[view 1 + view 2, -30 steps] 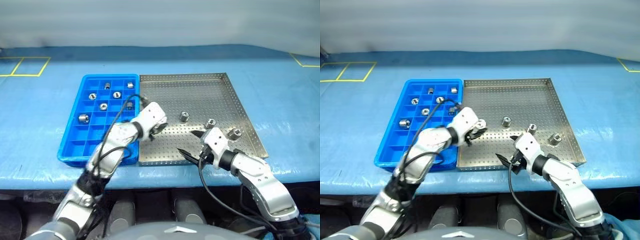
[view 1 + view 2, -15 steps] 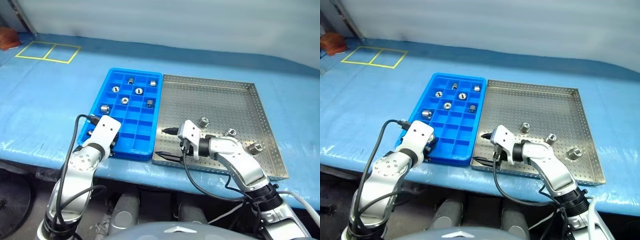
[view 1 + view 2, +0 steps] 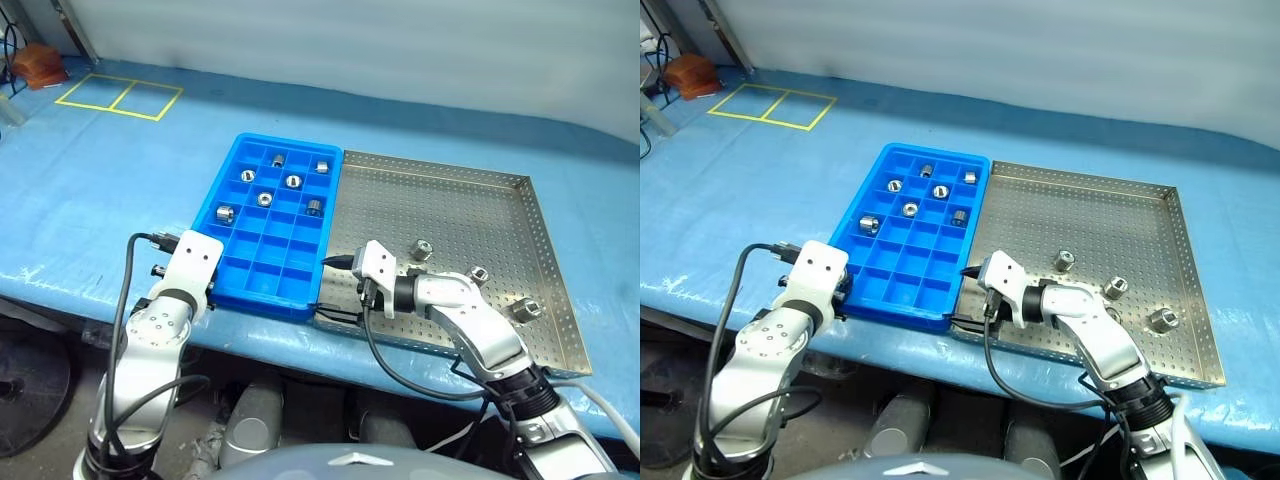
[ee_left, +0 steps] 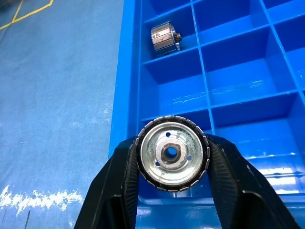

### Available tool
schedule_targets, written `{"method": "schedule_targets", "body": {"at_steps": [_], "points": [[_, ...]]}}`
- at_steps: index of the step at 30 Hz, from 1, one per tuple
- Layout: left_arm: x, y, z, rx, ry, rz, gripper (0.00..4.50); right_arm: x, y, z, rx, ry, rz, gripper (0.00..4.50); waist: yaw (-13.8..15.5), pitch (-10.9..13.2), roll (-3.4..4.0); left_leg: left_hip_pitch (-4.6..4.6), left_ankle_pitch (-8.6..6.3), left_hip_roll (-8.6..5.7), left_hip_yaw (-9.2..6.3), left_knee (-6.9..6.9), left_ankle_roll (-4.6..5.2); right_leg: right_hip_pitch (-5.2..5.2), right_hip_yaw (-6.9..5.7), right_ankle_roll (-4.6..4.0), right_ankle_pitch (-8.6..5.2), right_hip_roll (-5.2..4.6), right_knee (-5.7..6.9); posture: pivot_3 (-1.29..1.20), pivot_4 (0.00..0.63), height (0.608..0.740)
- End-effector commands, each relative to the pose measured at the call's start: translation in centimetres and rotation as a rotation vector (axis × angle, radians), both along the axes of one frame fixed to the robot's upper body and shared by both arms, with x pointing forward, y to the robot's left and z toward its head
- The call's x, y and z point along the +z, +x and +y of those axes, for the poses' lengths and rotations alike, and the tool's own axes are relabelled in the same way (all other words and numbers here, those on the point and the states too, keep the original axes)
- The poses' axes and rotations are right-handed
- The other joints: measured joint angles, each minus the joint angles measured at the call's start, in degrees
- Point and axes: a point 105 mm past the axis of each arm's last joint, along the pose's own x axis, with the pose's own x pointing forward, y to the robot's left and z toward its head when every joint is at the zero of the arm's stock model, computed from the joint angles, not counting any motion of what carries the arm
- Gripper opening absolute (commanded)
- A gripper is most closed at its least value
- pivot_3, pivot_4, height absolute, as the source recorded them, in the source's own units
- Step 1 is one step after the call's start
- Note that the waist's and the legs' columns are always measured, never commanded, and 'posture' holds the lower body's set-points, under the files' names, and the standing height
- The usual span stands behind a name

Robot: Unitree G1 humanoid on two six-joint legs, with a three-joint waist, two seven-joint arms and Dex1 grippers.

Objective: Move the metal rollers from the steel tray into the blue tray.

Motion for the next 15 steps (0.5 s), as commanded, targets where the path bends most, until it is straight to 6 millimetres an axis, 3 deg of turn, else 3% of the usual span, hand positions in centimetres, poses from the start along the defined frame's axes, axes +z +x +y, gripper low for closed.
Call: {"method": "schedule_targets", "body": {"at_steps": [1, 2, 6, 8, 11, 15], "points": [[-0.1, 0.1, -0.3, 0.000, -0.013, -0.004, 3.37, 1.0, 0.2, -0.3, -0.024, 0.019, -0.048, 4.50, 0.3, 0.0, 0.00, 0.00, 0.00, 0.00, 0.01, 0.00, 0.00, 0.00, 0.00, 0.00, 0.00, -0.01, -0.01, 0.43, 0.150, 0.740], [0.2, 0.4, -0.5, -0.004, -0.028, -0.025, 3.65, 1.0, 0.2, -0.4, -0.032, 0.018, -0.050, 4.50, 0.5, 0.0, 0.00, 0.00, 0.00, 0.00, 0.02, 0.00, 0.00, 0.00, 0.00, 0.00, 0.00, -0.01, -0.01, 0.41, 0.150, 0.740], [1.6, 1.3, -2.5, -0.093, -0.094, -0.110, 3.65, 1.1, 0.3, -0.9, -0.065, 0.014, -0.063, 4.50, 0.9, 0.0, -0.01, -0.05, -0.01, -0.01, 0.04, 0.07, -0.03, 0.00, 0.00, 0.01, 0.00, -0.03, -0.05, 0.38, 0.150, 0.740], [3.0, 1.9, -4.8, -0.206, -0.175, -0.188, 3.65, 1.3, 0.4, -1.3, -0.093, 0.014, -0.072, 4.50, 1.1, 0.0, -0.01, -0.06, -0.01, -0.01, 0.03, 0.07, -0.03, -0.01, -0.01, 0.00, 0.00, -0.03, -0.05, 0.35, 0.150, 0.740], [4.7, 2.4, -10.0, -0.459, -0.404, -0.258, 3.65, 1.7, 0.7, -2.4, -0.155, -0.002, -0.098, 4.50, 1.3, 0.0, -0.01, -0.13, -0.01, -0.01, 0.06, 0.10, -0.09, -0.02, -0.01, 0.01, 0.00, -0.07, -0.12, 0.31, 0.150, 0.740], [3.9, 3.7, -15.7, -0.749, -0.468, -0.188, 3.65, 1.9, 0.7, -4.7, -0.264, -0.051, -0.120, 4.50, 1.2, 0.0, 0.01, -0.20, 0.00, -0.03, 0.12, 0.14, -0.13, 0.02, 0.00, 0.06, 0.04, -0.09, -0.31, 0.21, 0.150, 0.740]]}}
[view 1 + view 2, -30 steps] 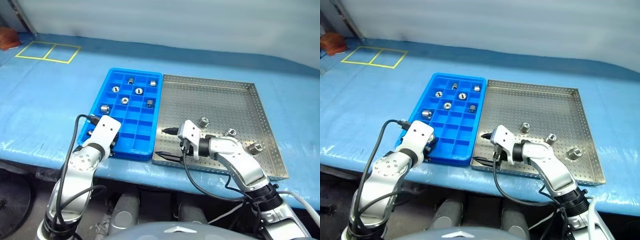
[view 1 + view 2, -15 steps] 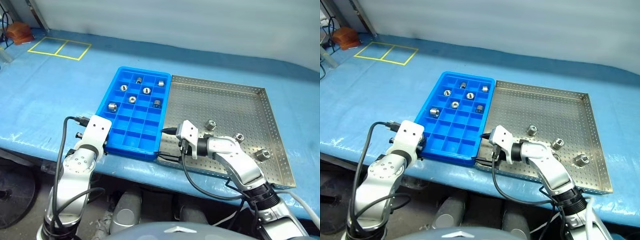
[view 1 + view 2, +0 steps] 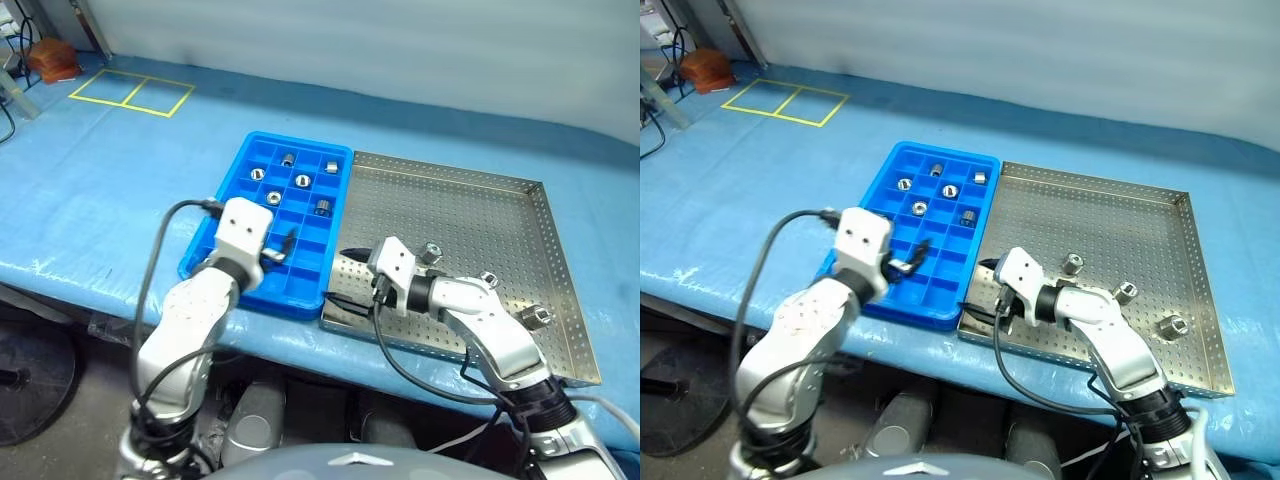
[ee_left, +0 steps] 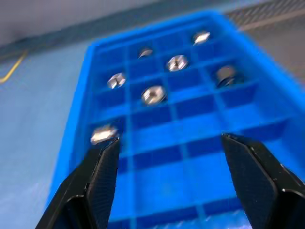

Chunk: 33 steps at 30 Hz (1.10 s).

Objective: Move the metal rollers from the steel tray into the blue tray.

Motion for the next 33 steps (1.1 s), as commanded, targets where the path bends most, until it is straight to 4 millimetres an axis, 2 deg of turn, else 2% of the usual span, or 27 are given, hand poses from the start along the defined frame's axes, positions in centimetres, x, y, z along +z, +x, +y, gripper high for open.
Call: {"method": "schedule_targets", "body": {"at_steps": [1, 6, 12, 16, 20, 33], "points": [[-0.3, 1.0, -4.3, -0.236, -0.008, -0.006, 3.65, 1.2, 0.1, -2.2, -0.103, -0.046, -0.061, 4.50, -0.6, 0.0, 0.02, -0.03, 0.00, -0.02, -0.01, 0.02, 0.00, -0.01, 0.00, 0.01, 0.00, 0.00, 0.00, 0.19, 0.150, 0.740], [-2.6, 2.7, -7.6, -0.417, 0.114, -0.002, 3.65, 0.8, -0.6, -5.1, -0.269, -0.105, -0.061, 4.50, -4.4, 0.0, 0.04, -0.19, -0.05, -0.02, 0.02, 0.01, 0.07, 0.01, 0.04, 0.14, 0.10, 0.01, -0.32, 0.07, 0.150, 0.740], [-4.1, 3.6, -9.7, -0.535, 0.160, -0.001, 3.65, 0.5, -2.0, -6.3, -0.350, -0.113, -0.049, 4.50, -9.5, 0.0, 0.08, -0.22, -0.13, -0.02, 0.05, 0.01, 0.20, 0.03, 0.09, 0.21, 0.13, 0.01, -0.45, -0.02, 0.150, 0.740], [-4.6, 4.3, -10.2, -0.544, 0.207, -0.008, 3.65, 0.6, -2.5, -6.4, -0.382, -0.105, -0.052, 4.50, -12.2, 0.0, 0.08, -0.12, -0.13, -0.02, 0.06, 0.09, 0.21, 0.14, 0.13, 0.30, 0.18, 0.02, -0.41, -0.07, 0.150, 0.740], [-4.7, 4.6, -10.2, -0.544, 0.208, -0.010, 3.65, 0.5, -2.8, -6.5, -0.394, -0.104, -0.051, 4.50, -13.7, -0.1, 0.09, -0.01, -0.13, -0.02, 0.10, 0.11, 0.21, 0.21, 0.19, 0.33, 0.20, 0.02, -0.39, -0.08, 0.150, 0.740], [-5.3, 4.7, -9.6, -0.510, 0.234, -0.009, 3.65, 0.3, -2.6, -5.9, -0.383, -0.097, -0.050, 4.50, -14.7, -0.1, 0.09, 0.05, -0.12, -0.02, 0.17, 0.10, 0.21, 0.21, 0.30, 0.37, 0.23, 0.03, -0.31, -0.05, 0.150, 0.740]]}}
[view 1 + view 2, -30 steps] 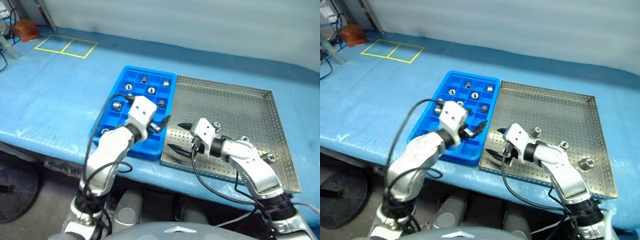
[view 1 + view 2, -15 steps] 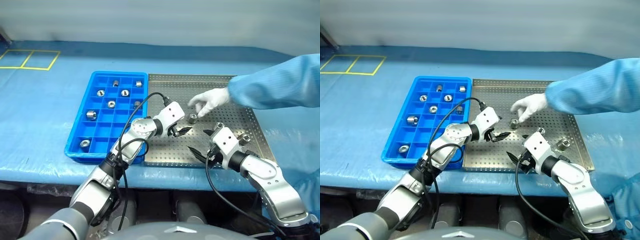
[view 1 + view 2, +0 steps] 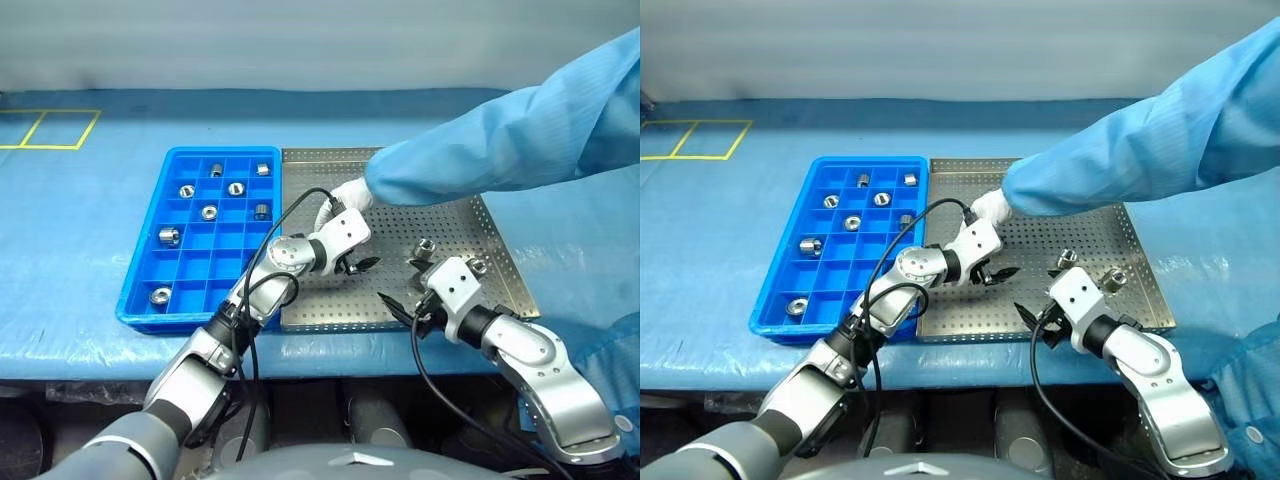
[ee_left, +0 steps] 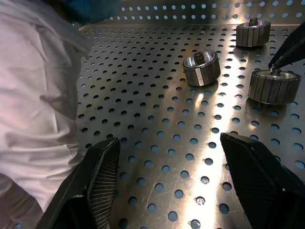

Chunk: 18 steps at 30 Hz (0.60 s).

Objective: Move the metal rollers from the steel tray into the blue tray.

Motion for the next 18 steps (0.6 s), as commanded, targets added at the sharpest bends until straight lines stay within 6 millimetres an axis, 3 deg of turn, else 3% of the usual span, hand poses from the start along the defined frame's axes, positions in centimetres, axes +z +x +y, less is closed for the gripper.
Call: {"method": "schedule_targets", "body": {"at_steps": [1, 7, 13, 18], "points": [[1.4, 0.2, 0.0, 0.012, -0.021, -0.058, 3.65, 0.8, 0.2, 0.5, 0.015, 0.004, -0.039, 4.50, 0.0, 0.0, 0.00, 0.01, 0.00, 0.00, 0.00, 0.00, 0.00, 0.00, 0.01, 0.00, 0.00, 0.00, 0.00, -0.05, 0.150, 0.740], [2.4, 0.6, 0.7, 0.038, -0.026, -0.056, 3.65, 0.6, 0.3, 0.8, 0.022, 0.003, -0.037, 4.50, 0.1, 0.0, 0.00, 0.02, 0.00, 0.00, 0.01, 0.00, 0.00, 0.00, 0.02, 0.00, 0.00, 0.01, 0.03, -0.04, 0.150, 0.740], [3.9, 2.6, 3.1, 0.108, 0.119, -0.143, 3.65, 0.4, 0.3, 1.1, 0.027, 0.013, -0.032, 4.50, 0.1, 0.0, 0.00, 0.05, 0.00, 0.00, 0.00, 0.00, 0.00, 0.00, 0.03, 0.00, 0.00, 0.03, 0.10, -0.03, 0.150, 0.740], [3.8, 4.0, 4.8, 0.165, 0.299, -0.239, 3.65, 0.2, 0.4, 1.5, 0.030, 0.028, -0.034, 4.50, 0.1, 0.0, 0.00, 0.07, 0.01, 0.00, 0.01, 0.00, 0.01, 0.00, 0.04, -0.01, 0.00, 0.03, 0.15, -0.03, 0.150, 0.740]]}}
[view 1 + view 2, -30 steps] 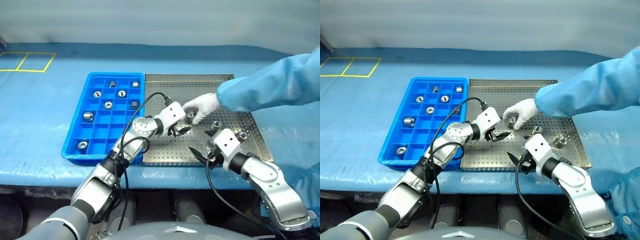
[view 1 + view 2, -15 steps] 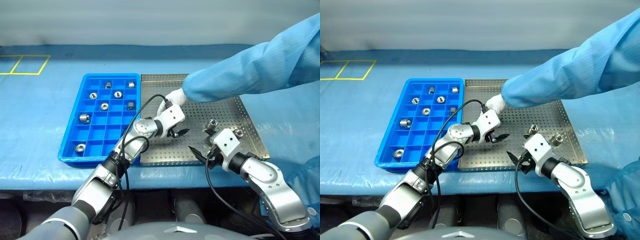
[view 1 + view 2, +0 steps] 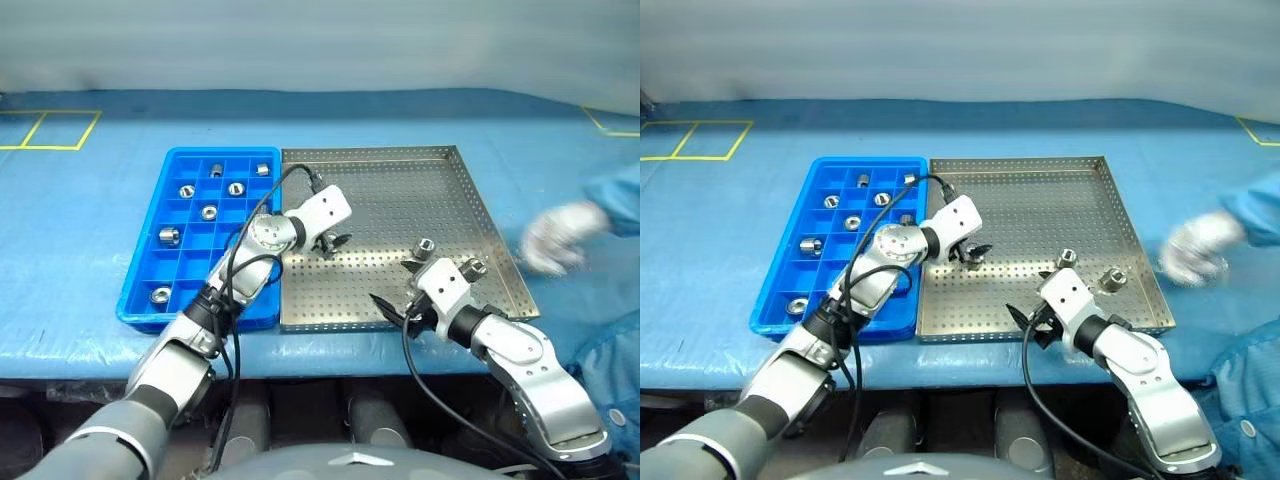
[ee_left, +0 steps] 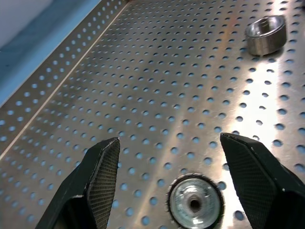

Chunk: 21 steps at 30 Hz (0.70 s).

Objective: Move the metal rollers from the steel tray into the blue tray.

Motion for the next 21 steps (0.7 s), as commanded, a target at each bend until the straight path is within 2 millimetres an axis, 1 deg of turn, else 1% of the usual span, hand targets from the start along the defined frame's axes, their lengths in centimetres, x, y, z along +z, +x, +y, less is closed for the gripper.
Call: {"method": "schedule_targets", "body": {"at_steps": [1, 5, 10, 14, 18, 21], "points": [[0.7, 0.4, -0.1, -0.001, 0.096, -0.071, 3.65, 0.8, 0.4, 0.3, 0.006, 0.007, -0.049, 4.50, 0.0, 0.0, 0.00, -0.01, 0.00, 0.00, 0.00, 0.00, 0.00, 0.00, 0.01, 0.00, 0.00, 0.00, -0.01, -0.03, 0.150, 0.740], [-0.4, 0.0, -0.3, -0.044, 0.160, -0.048, 3.65, 0.8, 0.4, 0.5, 0.009, 0.012, -0.054, 4.50, 0.0, 0.0, 0.00, -0.02, 0.00, -0.01, 0.00, 0.00, 0.00, -0.01, 0.01, 0.00, 0.00, 0.00, -0.01, -0.03, 0.150, 0.740], [-1.6, -0.5, -1.2, -0.085, 0.150, 0.010, 3.65, 0.8, 0.4, 0.6, 0.010, 0.015, -0.058, 4.50, 0.0, 0.0, 0.00, 0.02, 0.00, -0.01, 0.01, 0.02, 0.00, 0.00, 0.03, 0.00, 0.00, 0.00, 0.04, -0.04, 0.150, 0.740], [-2.8, -0.4, -0.9, -0.066, 0.189, 0.042, 3.65, 0.9, 0.4, 0.4, 0.004, 0.013, -0.062, 4.50, -0.1, 0.0, 0.00, 0.06, 0.00, -0.01, 0.03, 0.05, 0.01, 0.00, 0.05, -0.01, -0.01, 0.01, 0.13, -0.04, 0.150, 0.740], [-3.4, -0.1, -0.5, -0.036, 0.198, 0.056, 3.65, 0.9, 0.3, 0.3, -0.001, 0.011, -0.064, 4.50, -0.1, 0.0, 0.00, 0.07, 0.01, -0.01, 0.03, 0.08, 0.01, -0.02, 0.06, -0.02, -0.02, 0.01, 0.22, -0.05, 0.150, 0.740], [-3.6, 0.0, -0.6, -0.027, 0.178, 0.063, 3.08, 0.9, 0.3, 0.3, -0.002, 0.009, -0.066, 4.50, -0.1, 0.0, 0.00, 0.08, 0.01, -0.01, 0.04, 0.12, 0.01, -0.02, 0.08, -0.03, -0.02, 0.01, 0.28, -0.05, 0.150, 0.740]]}}
